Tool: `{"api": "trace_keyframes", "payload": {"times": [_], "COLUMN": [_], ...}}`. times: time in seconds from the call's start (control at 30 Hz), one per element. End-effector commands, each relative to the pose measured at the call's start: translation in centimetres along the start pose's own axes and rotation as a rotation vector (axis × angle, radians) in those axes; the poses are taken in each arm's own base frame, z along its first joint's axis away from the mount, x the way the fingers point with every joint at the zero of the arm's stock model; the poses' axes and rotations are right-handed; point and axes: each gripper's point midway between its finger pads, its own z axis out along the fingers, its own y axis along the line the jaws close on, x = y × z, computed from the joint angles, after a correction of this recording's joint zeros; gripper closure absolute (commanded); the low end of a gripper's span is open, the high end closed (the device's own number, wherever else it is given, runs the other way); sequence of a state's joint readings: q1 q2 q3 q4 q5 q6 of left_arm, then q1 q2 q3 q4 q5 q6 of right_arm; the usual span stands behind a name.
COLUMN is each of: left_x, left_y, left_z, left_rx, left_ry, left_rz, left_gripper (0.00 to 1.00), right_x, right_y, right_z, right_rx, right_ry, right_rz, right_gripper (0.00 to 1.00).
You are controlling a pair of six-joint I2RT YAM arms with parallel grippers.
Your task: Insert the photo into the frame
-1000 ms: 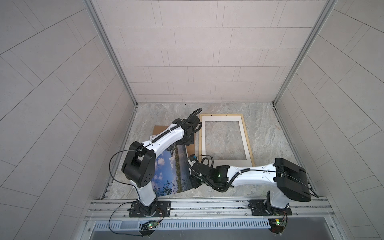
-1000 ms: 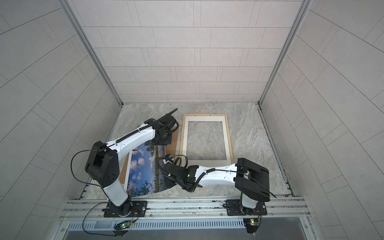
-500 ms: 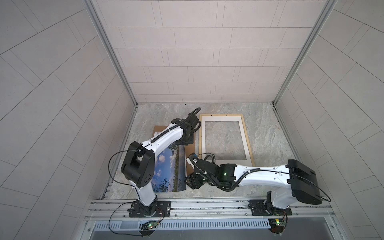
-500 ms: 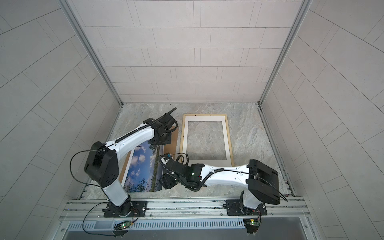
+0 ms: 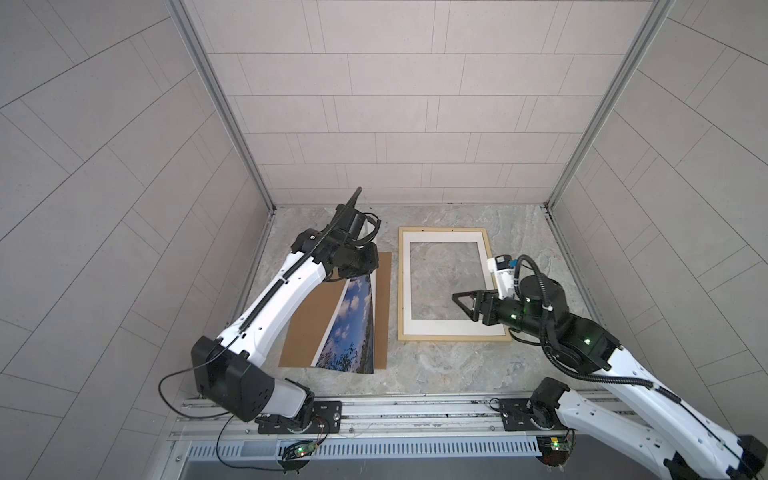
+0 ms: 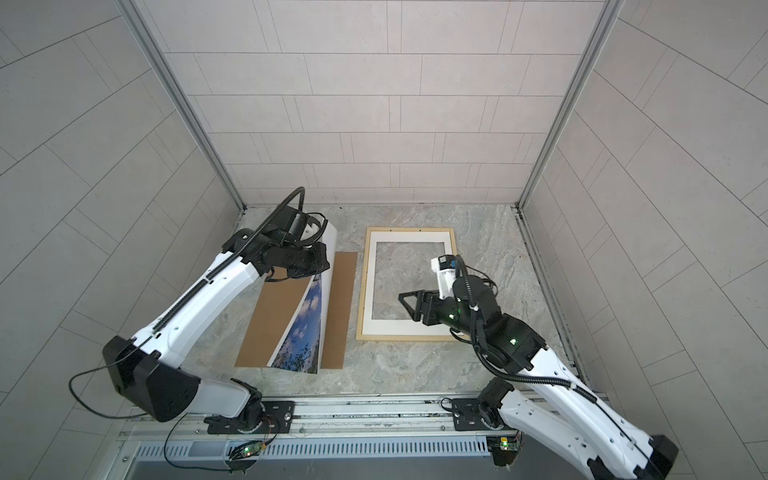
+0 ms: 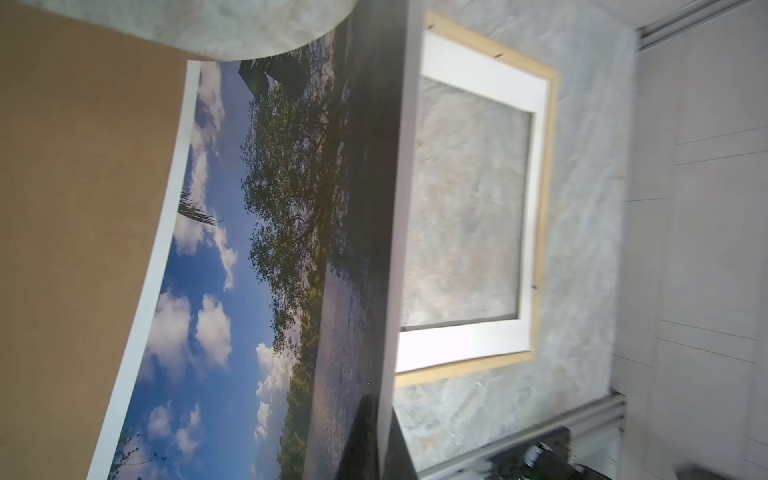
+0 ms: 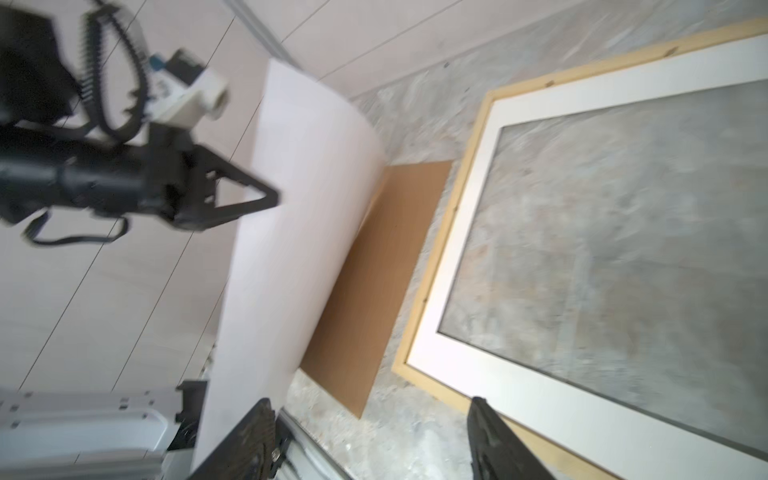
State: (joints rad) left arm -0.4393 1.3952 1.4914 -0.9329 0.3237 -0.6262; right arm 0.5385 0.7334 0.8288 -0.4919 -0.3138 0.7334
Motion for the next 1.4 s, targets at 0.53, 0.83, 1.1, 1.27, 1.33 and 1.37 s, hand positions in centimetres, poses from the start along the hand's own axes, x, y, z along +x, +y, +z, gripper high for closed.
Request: {"api": "trace_keyframes", "payload": {"times": [0.53,0.83,1.1,1.27,1.33,1.37], "left_x": [-7.6,-7.5,-3.4,-2.3,-2.5,-2.5], "left_y": [-25.8,-18.5,-7.6,-4.5,-3.4,-3.2], "left_z": [-10.9,7.2,19.1,21.4,21.7,21.8], "left_rx": [1.097,0.717,0.368,0.313,0.297,0.296], "left_ry": [-0.046,0.096,0.109,0.184,0.186,0.186], "left_rz": [0.024,-0.005,0.079,0.083,0.082,0.088], "left_gripper": [1.0,1.0,1.0,1.0,1.0,1.0], "right_x": [-8.4,-10.3,-7.6,-4.9,-4.1,-3.8], "right_y": [-11.0,-14.4,-16.5,-19.0,-19.8,-20.0], "right_z": [-6.5,-8.7,-5.1,-2.8,-1.8,-1.4], "right_rx": [0.343,0.528,0.439,0.44,0.419,0.414], "right_ry": [-0.152,-0.207,-0.162,-0.099,-0.086,-0.087], "right_rz": [0.119,0.109,0.183,0.232,0.266,0.274], "right_gripper": [0.25,0.23,0.24,0.25,0.25,0.25]}}
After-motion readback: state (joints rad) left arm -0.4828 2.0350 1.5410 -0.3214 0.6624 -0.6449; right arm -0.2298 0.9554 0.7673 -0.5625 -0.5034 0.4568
